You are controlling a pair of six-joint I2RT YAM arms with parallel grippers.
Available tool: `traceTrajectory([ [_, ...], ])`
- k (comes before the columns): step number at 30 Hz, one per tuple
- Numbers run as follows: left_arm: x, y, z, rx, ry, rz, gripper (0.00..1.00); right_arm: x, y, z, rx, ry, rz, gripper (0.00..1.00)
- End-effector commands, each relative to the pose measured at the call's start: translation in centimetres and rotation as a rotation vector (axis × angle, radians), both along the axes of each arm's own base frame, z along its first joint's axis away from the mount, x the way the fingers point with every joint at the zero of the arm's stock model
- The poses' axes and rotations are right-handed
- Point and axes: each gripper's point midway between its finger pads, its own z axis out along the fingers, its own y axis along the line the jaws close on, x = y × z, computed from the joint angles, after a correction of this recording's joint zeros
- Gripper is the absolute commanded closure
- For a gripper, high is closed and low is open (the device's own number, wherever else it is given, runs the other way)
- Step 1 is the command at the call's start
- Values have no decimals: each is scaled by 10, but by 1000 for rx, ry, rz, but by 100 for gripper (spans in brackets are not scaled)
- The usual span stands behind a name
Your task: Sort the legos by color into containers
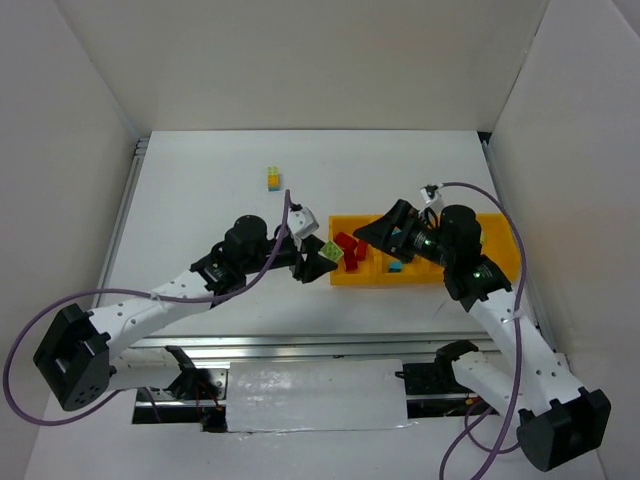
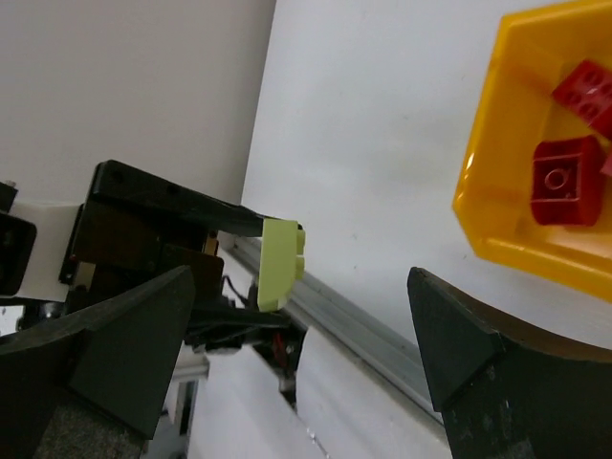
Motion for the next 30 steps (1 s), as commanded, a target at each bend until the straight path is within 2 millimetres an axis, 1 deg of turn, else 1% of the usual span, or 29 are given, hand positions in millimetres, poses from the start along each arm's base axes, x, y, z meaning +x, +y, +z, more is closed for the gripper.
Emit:
traceTrajectory([
  [1,-29,-16,23,-26,-97,-167,100,-11,24,15,25,-20,107,1],
  [4,-36,-22,30,-17,-115,-197,100,-22,42,10,29,-4,175,3],
  [5,-38,-23,31,-16,-121,-205,100,-26,46,4,32,10,194,3],
  [6,-40,-26,36,-17,-136,-210,100,-34,53,3,42,21,226,5],
  [9,-44,-29,40,-12,-148,-222,100,-40,60,-4,40,38,250,8],
  [13,-44,-30,43,-5,-162,-214,100,-51,68,-1,59,39,300,19],
  [14,-45,-31,42,-2,-162,-216,100,-52,68,-1,62,39,304,20],
  [16,-44,-31,43,-1,-162,-215,100,-56,70,-1,64,41,320,29],
  [17,-45,-31,44,-1,-165,-218,100,-57,71,-1,67,39,329,34],
  [18,-45,-31,44,0,-165,-217,100,-57,71,0,70,36,332,47],
  [20,-45,-31,44,1,-167,-214,100,-57,71,1,73,28,329,64],
  [21,-45,-31,44,3,-163,-212,100,-57,71,3,79,26,325,90],
  [22,-44,-31,44,3,-162,-209,100,-56,70,3,79,27,317,100],
  [23,-40,-30,46,4,-161,-187,100,-56,71,3,78,26,316,100],
  [24,-37,-31,44,14,-153,-173,95,-54,70,2,75,23,312,100],
  [25,-34,-29,40,29,-139,-155,84,-53,70,2,75,23,311,100],
  [26,-27,-27,40,36,-129,-106,48,-52,70,2,74,18,305,100],
  [27,-23,-26,40,37,-129,-82,27,-51,70,1,69,16,302,100],
  [28,-21,-25,40,38,-128,-66,1,-49,69,1,62,12,287,100],
  [29,-12,-19,39,38,-117,0,0,-38,63,-4,28,-2,236,100],
  [30,-7,-15,36,45,-99,47,1,-32,57,-6,-3,7,200,100],
])
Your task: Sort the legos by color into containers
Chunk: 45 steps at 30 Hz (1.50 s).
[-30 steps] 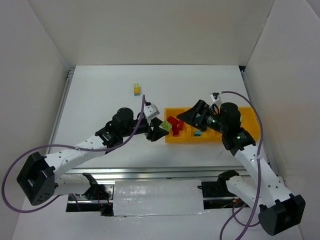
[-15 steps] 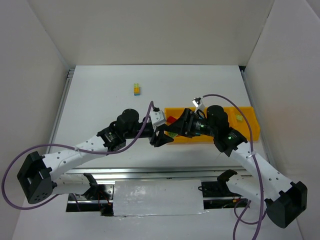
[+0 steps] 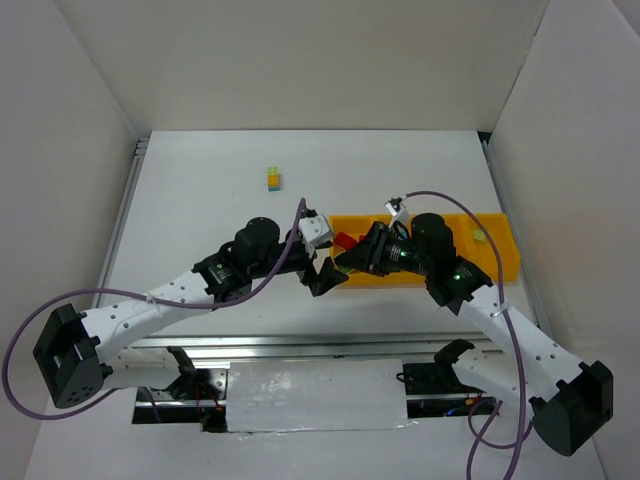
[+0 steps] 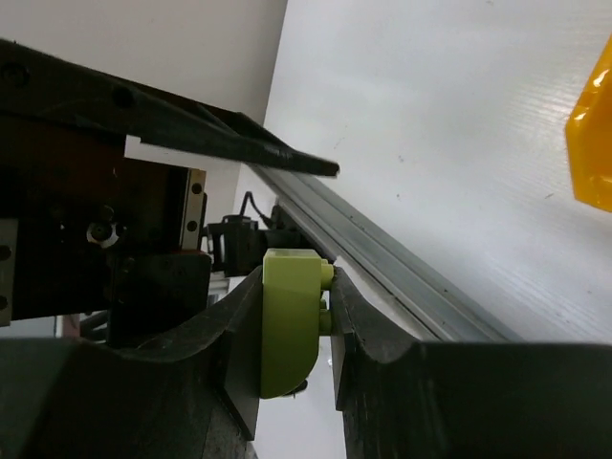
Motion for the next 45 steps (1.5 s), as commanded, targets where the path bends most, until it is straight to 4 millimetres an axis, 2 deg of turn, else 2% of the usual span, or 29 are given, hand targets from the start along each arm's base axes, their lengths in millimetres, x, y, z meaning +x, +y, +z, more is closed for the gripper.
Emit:
traceTrajectory([
  [1,30,10,21,-46,-1,201,0,23,-13,12,-46,-93,-92,100],
  [2,47,23,20,-41,7,336,0,42,-31,8,-91,-115,-176,100],
  [4,57,40,12,-20,79,477,1,60,-57,2,-151,-112,-269,100],
  [5,70,57,9,-9,91,613,0,77,-86,-3,-176,-93,-369,100],
  [6,75,68,5,0,113,689,0,86,-102,-5,-198,-88,-425,100],
  [7,74,82,-7,32,183,772,0,94,-121,-9,-238,-88,-487,100],
  [9,79,106,-15,34,232,929,0,114,-178,-16,-335,-57,-703,100],
  [10,76,119,-24,73,251,970,0,119,-197,-17,-368,-51,-770,100],
  [11,75,125,-27,78,260,990,0,124,-218,-19,-394,-37,-845,100],
  [12,73,130,-35,84,281,1011,1,129,-252,-23,-437,-18,-966,100],
  [13,71,135,-37,83,290,1020,0,131,-269,-25,-459,-6,-1027,100],
  [14,66,136,-47,104,310,1007,0,132,-304,-33,-496,52,-1152,100],
  [16,63,138,-53,116,327,1001,0,133,-330,-47,-506,119,-1237,100],
  [18,56,140,-63,138,357,998,0,133,-357,-49,-538,140,-1367,100],
  [20,48,136,-68,141,397,956,1,136,-375,-54,-582,172,-1440,100],
  [21,42,132,-71,136,423,920,0,134,-388,-65,-621,219,-1492,100],
  [24,33,131,-76,127,449,893,0,137,-403,-71,-661,271,-1569,100],
  [25,32,133,-76,127,449,896,1,138,-411,-80,-691,308,-1594,100],
  [26,29,136,-78,137,451,900,0,142,-415,-76,-691,305,-1603,100],
  [29,27,143,-75,133,442,918,1,142,-428,-85,-721,360,-1674,100],
  [34,23,151,-76,136,444,938,0,150,-435,-104,-761,430,-1687,97],
  [37,22,151,-75,136,446,936,0,145,-440,-112,-795,476,-1713,93],
  [38,23,152,-76,140,445,942,0,144,-441,-112,-793,477,-1727,89],
  [39,24,151,-76,141,445,943,1,145,-441,-110,-784,464,-1727,68],
  [40,24,151,-76,144,442,943,0,144,-440,-111,-780,463,-1726,53],
  [42,26,151,-76,147,444,954,0,146,-435,-108,-746,444,-1707,36],
  [45,32,153,-73,136,441,996,0,147,-428,-97,-711,414,-1683,21],
])
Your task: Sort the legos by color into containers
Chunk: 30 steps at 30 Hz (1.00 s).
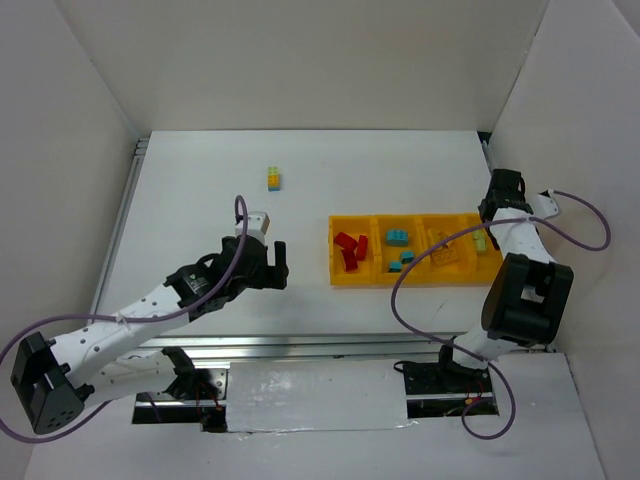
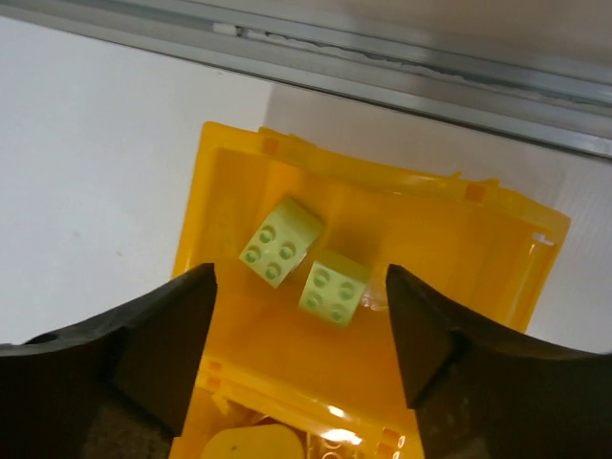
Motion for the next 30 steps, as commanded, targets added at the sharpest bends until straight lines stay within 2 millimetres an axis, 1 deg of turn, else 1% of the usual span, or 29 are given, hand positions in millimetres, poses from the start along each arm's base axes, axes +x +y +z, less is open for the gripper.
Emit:
traceTrajectory([
  [1,12,1,17,-32,-28,83,0,0,-1,33,-31,-90,-6,19],
  [2,18,5,15,-20,-23,113,1,0,1,37,-33,-100,5,16],
  [3,24,9,15,-16,-19,141,1,2,7,48,-32,-135,29,3],
  [4,31,10,22,-32,-24,164,0,2,13,54,-22,-155,48,2],
  [5,43,21,17,-20,-5,215,0,4,23,70,-30,-201,93,0],
  [6,52,27,17,-24,0,242,1,5,36,74,-25,-219,139,0],
  [7,61,27,24,-46,0,251,1,13,63,85,-26,-253,237,0],
  [8,77,40,21,-38,9,303,1,15,79,93,-28,-282,297,0],
  [9,86,45,22,-32,4,320,0,11,98,108,-33,-336,371,0],
  [10,99,49,33,-28,-20,337,1,17,136,119,-16,-385,523,0],
  [11,113,60,22,1,4,379,1,10,152,136,-18,-445,593,0],
  [12,123,65,22,9,8,399,0,6,176,133,-1,-456,691,0],
  [13,142,72,18,18,23,414,0,2,206,139,29,-490,817,0],
  [15,166,74,16,11,9,415,0,-15,230,147,47,-553,926,0],
  [16,180,69,23,14,-18,372,1,-22,246,149,71,-574,1012,0],
  [17,194,67,6,43,5,356,0,-33,258,154,85,-603,1066,0],
  [18,213,61,19,59,-45,318,1,-40,265,147,105,-597,1101,0],
  [19,223,55,17,67,-55,287,0,-45,271,145,116,-600,1137,0],
  [20,234,49,-2,82,-29,255,0,-54,280,148,138,-617,1189,0],
  [21,243,44,-5,90,-39,231,1,-59,284,139,158,-601,1207,0],
  [22,260,39,8,96,-94,204,0,-64,288,137,168,-604,1239,0],
  [23,270,37,-11,122,-71,193,1,-70,292,138,177,-613,1266,0],
  [24,279,36,-16,140,-74,188,0,-77,299,131,208,-604,1305,1],
  [25,293,33,-4,154,-102,181,1,-81,302,130,217,-603,1330,0],
  [26,303,34,-29,190,-59,185,1,-85,305,129,225,-609,1350,0],
  [27,319,36,-14,205,-93,208,0,-90,309,123,241,-602,1376,0],
  [28,325,38,-40,244,-49,226,0,-92,310,121,240,-602,1386,0],
  [29,326,43,-45,271,-28,247,1,-95,309,118,243,-596,1388,0],
  [30,334,46,-42,276,-42,268,1,-96,310,115,246,-585,1395,0],
])
